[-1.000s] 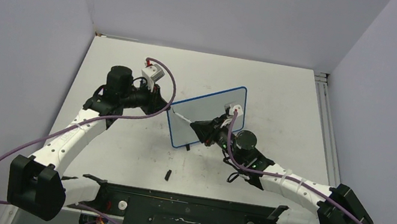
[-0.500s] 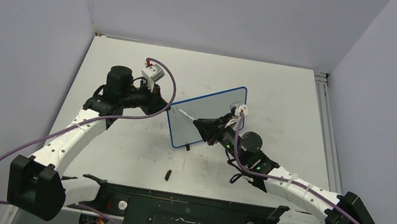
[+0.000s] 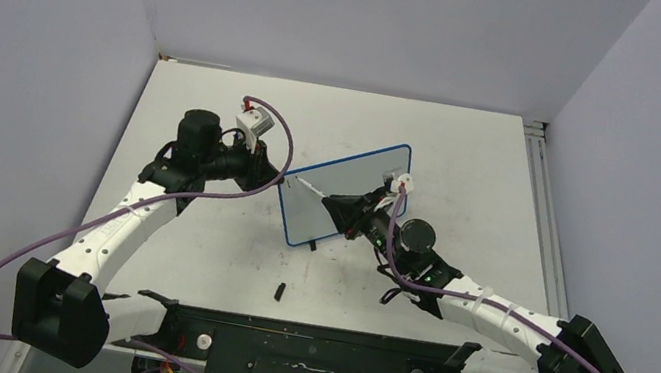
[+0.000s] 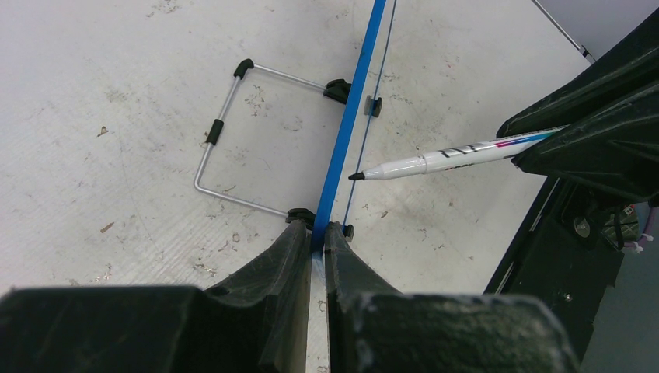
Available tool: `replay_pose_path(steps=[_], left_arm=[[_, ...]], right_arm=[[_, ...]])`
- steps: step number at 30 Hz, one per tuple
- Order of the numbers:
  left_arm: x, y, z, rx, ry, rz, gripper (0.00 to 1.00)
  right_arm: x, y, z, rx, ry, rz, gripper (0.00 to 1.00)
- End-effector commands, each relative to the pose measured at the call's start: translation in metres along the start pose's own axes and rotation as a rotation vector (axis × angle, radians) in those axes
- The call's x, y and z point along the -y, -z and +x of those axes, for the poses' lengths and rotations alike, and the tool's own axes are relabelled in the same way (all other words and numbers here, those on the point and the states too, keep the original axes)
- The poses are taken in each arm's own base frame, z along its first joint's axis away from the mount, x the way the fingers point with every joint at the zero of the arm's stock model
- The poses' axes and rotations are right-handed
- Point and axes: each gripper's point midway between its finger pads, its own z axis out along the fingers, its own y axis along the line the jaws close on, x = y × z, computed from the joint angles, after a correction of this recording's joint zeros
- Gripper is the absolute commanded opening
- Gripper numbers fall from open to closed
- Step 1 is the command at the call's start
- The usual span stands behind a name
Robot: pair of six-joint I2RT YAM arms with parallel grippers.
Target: Write a sentence on the whiteboard
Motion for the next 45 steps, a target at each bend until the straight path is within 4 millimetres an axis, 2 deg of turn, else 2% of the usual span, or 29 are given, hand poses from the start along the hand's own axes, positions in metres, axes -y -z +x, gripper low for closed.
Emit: replay_pose_path(steps=[1,13,28,40,45], left_arm=[[0.005,0.002,-0.003,0.007,-0.009,0.024,0.0],[0.005,0.002,-0.003,0.009,-0.01,0.025,0.0],[0.006,0.002,-0.004,0.01,-0.01,0.026,0.0],[0.006,0.002,-0.003,0.009,-0.009,0.028,0.0],[0.006,0.003,-0.004,0.011,-0.011,0.028,0.0]], right_arm=[[-0.006,-0.005,-0.012,0.059,0.008,-0.02,0.05],[0.002,-0.006,0.001,0.026,0.01,0.007,0.05],[0.006,0.003,0.026,-0.036,-0.011,0.008,0.05],[0.001,-0.002,0.025,-0.026,-0.012,-0.009,0.05],[0.006,0.002,0.029,-0.033,-0.011,0.016,0.05]])
